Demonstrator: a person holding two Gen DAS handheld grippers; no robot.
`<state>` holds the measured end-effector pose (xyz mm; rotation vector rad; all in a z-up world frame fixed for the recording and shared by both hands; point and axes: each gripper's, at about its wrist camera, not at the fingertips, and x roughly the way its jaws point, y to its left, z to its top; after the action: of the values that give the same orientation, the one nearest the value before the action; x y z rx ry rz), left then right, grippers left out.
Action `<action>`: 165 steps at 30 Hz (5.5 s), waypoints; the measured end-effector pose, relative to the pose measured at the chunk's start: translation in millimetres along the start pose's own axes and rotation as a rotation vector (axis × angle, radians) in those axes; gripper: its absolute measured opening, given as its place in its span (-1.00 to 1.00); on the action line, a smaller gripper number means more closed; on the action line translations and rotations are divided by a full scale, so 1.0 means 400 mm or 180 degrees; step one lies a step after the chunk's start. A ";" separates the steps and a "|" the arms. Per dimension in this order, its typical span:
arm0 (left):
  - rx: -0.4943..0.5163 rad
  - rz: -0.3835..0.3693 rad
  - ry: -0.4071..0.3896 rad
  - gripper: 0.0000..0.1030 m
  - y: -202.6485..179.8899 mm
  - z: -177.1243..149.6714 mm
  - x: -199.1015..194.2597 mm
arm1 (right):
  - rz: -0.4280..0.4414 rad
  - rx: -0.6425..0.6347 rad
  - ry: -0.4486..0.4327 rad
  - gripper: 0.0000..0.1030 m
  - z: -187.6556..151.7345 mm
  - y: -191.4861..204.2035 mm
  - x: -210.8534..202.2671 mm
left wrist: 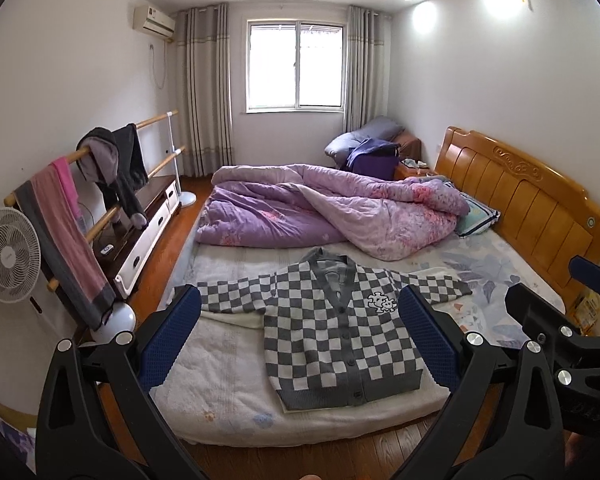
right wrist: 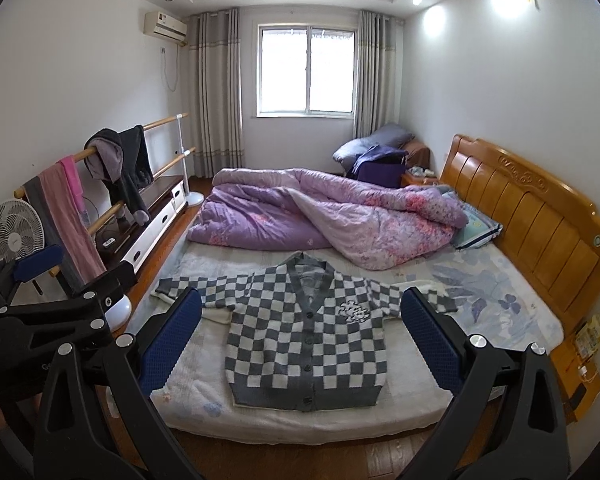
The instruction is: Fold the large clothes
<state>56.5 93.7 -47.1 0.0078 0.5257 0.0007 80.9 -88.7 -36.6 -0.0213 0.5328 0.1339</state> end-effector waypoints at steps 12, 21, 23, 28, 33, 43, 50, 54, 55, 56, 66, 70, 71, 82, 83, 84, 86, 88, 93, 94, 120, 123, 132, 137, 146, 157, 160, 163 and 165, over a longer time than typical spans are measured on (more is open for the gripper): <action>-0.0246 0.0141 0.0124 0.91 0.012 0.082 0.301 | 0.0196 -0.0065 0.0072 0.86 0.061 -0.030 0.296; -0.0428 0.0325 0.0415 0.91 0.038 0.154 0.620 | 0.0353 -0.0194 0.0213 0.86 0.136 -0.033 0.605; -0.0497 0.0364 0.0529 0.91 0.074 0.152 0.684 | 0.0397 -0.0212 0.0300 0.86 0.140 -0.013 0.672; -0.0867 0.0223 0.0927 0.91 0.213 0.108 0.866 | 0.0419 -0.0258 0.0562 0.86 0.126 0.067 0.844; -0.1157 0.0013 0.1336 0.91 0.380 0.030 1.058 | 0.0279 -0.0195 0.0850 0.85 0.084 0.159 1.022; -0.1828 0.0336 0.1688 0.91 0.820 -0.187 1.424 | 0.0018 -0.0199 0.1264 0.85 -0.001 0.305 1.344; -0.2377 0.0713 0.1543 0.89 1.110 -0.355 1.628 | 0.0209 -0.0102 0.1533 0.45 -0.094 0.347 1.567; -0.2724 0.0709 0.1530 0.82 1.222 -0.453 1.749 | 0.0379 -0.0005 0.1825 0.14 -0.170 0.367 1.706; -0.2788 0.0688 0.1527 0.68 1.236 -0.472 1.770 | 0.0417 0.0008 0.1890 0.05 -0.188 0.370 1.733; -0.2867 0.0680 0.1553 0.53 1.262 -0.503 1.808 | 0.0450 0.0015 0.1941 0.00 -0.204 0.377 1.758; -0.3092 0.0729 0.1545 0.29 1.368 -0.635 1.936 | 0.0759 0.0023 0.2191 -0.19 -0.317 0.434 1.909; -0.2966 0.0684 0.1531 0.05 1.372 -0.647 1.965 | 0.0814 0.0056 0.2228 -0.24 -0.343 0.449 1.957; -0.2946 0.0696 0.1520 -0.04 1.375 -0.649 1.969 | 0.0812 0.0061 0.2241 -0.24 -0.348 0.450 1.968; -0.2750 0.0771 0.1358 -0.81 1.375 -0.602 1.957 | 0.0969 0.0236 0.2399 -0.91 -0.407 0.463 2.066; -0.2696 0.0769 0.1302 -0.81 1.366 -0.581 1.937 | 0.0950 0.0244 0.2432 -0.95 -0.417 0.463 2.075; -0.2656 0.0764 0.1245 -0.81 1.355 -0.559 1.915 | 0.0942 0.0278 0.2496 -0.99 -0.434 0.462 2.092; -0.2618 0.0744 0.1117 -0.82 1.335 -0.519 1.872 | 0.0857 0.0251 0.2648 -0.99 -0.478 0.465 2.129; -0.2546 0.0722 0.1022 -0.82 1.305 -0.470 1.835 | 0.0778 0.0304 0.2836 -0.99 -0.531 0.456 2.167; -0.2286 0.0588 0.0838 -0.82 1.187 -0.332 1.762 | 0.0966 0.0623 0.3018 -0.99 -0.555 0.416 2.210; -0.2216 0.0560 0.0788 -0.82 1.152 -0.300 1.746 | 0.1097 0.0724 0.3009 -0.99 -0.541 0.396 2.201; -0.0903 -0.0420 0.1848 -0.82 -0.423 -0.252 2.143 | -0.0299 0.1468 0.1659 -0.92 -0.324 -1.126 1.784; -0.0820 -0.0264 0.2072 -0.80 -0.467 -0.319 2.191 | -0.0421 0.1634 0.1605 -0.91 -0.365 -1.239 1.778; -0.0592 -0.0243 0.2427 0.06 -0.524 -0.432 2.235 | -0.1016 0.2475 0.1627 -0.22 -0.508 -1.510 1.791; -0.0496 -0.0616 0.2431 0.06 -0.604 -0.451 2.225 | -0.1139 0.3238 0.1640 -0.16 -0.623 -1.620 1.813; -0.0278 -0.1229 0.2341 -0.33 -0.756 -0.475 2.227 | -0.1051 0.4030 0.1405 -0.14 -0.755 -1.693 1.842; -0.0167 -0.1152 0.2551 -0.35 -0.780 -0.545 2.288 | -0.1201 0.3063 0.0962 -0.82 -0.596 -1.631 1.766; -0.0559 -0.1350 0.2549 -0.33 -0.730 -0.522 2.278 | -0.1086 0.2673 0.0718 -0.82 -0.480 -1.540 1.722; -0.0995 -0.1535 0.2424 -0.33 -0.651 -0.483 2.240 | -0.0874 0.2181 0.0572 -0.82 -0.360 -1.411 1.694; -0.1143 -0.1512 0.2279 -0.32 -0.584 -0.448 2.202 | -0.0666 0.1861 0.0530 -0.82 -0.284 -1.292 1.678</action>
<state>727.9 -136.4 -645.8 -0.4836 1.2264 -0.3779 664.7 -525.5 -482.8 0.4842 0.7161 -0.2329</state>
